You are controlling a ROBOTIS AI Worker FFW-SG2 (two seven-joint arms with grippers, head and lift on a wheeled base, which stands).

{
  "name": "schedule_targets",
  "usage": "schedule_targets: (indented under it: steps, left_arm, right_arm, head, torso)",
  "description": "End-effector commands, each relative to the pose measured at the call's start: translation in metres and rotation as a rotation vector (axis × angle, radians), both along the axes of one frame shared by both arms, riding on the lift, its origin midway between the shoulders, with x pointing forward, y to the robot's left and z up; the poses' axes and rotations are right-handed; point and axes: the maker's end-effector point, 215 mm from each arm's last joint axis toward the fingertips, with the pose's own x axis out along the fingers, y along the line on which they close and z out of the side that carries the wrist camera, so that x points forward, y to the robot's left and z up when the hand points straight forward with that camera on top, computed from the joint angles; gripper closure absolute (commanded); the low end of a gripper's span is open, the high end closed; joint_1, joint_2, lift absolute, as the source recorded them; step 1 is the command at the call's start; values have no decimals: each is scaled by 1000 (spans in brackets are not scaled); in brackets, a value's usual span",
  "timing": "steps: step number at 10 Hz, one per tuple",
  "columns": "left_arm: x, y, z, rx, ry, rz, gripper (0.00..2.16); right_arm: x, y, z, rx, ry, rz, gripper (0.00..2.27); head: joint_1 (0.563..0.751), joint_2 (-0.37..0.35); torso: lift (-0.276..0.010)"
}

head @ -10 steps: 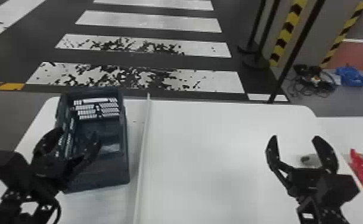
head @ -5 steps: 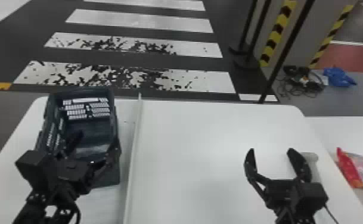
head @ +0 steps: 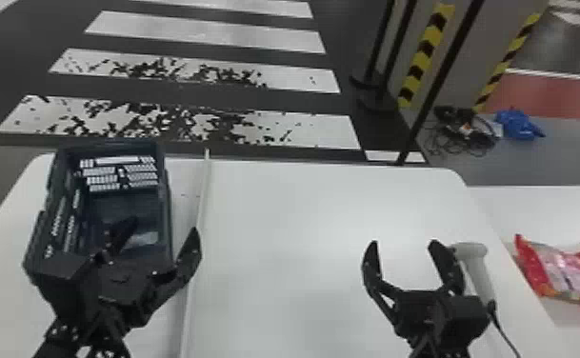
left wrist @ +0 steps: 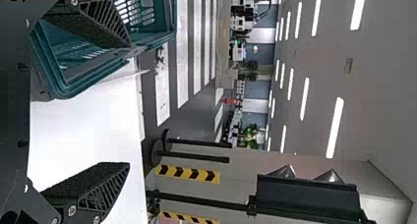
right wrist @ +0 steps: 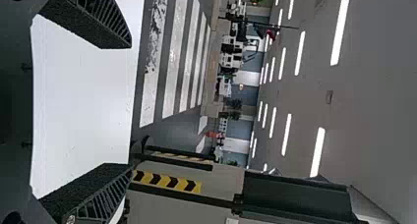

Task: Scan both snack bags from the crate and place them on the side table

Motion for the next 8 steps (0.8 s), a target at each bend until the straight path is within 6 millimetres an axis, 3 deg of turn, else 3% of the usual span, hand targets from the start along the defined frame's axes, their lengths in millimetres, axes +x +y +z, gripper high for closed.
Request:
schedule_targets:
  steps: [1,8]
  left_arm:
    - [-2,-1,-1,3,2,-2,144]
    - [-6,-1,-8,5,25,-12,144]
  right_arm:
    - [-2,-3,2,4,-4,-6,63]
    - [-7,-14,-4,13,13,-26,63]
  head:
    - [695,-174]
    - [695,-196]
  torso:
    - [-98]
    - [-98]
